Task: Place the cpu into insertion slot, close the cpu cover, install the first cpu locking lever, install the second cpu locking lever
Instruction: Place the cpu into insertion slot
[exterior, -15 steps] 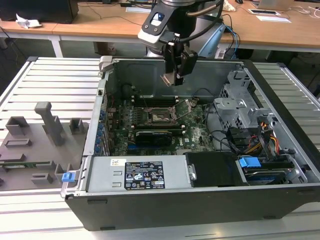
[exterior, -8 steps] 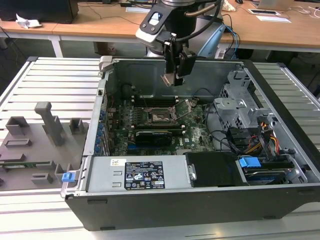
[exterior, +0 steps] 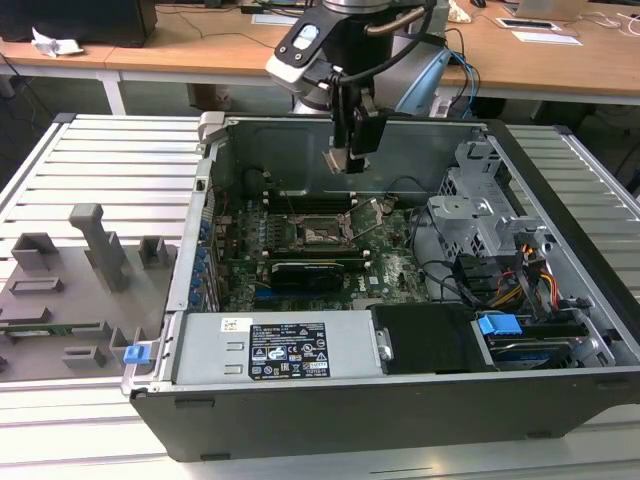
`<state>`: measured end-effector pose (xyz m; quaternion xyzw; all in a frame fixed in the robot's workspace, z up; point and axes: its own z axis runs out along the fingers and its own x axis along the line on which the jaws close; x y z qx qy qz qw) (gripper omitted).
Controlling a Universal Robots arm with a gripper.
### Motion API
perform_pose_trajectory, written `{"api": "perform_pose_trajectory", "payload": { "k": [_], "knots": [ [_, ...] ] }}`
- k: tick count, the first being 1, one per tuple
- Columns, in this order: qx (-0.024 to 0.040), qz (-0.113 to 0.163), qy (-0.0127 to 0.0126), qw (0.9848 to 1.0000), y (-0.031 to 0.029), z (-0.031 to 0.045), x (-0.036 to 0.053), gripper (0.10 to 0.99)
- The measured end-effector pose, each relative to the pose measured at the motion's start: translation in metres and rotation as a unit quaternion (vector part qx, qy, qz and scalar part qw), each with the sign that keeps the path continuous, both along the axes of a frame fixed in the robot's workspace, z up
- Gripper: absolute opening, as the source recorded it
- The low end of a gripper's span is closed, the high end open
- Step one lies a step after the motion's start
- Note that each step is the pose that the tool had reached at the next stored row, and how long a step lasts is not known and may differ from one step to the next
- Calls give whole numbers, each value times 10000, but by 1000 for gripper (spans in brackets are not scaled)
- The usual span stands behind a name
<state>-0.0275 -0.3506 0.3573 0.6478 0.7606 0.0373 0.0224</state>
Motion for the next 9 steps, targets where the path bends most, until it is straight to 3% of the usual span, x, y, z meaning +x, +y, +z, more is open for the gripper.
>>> {"api": "perform_pose_trajectory", "payload": {
  "k": [3, 7, 9],
  "knots": [
    [-2, -231, 0, 9997, 0, -16, -1, 529],
    [-9, -301, 2, 9995, 6, -64, -11, 529],
    [-13, -310, 24, 9995, 20, -100, -12, 529]
  ]
}}
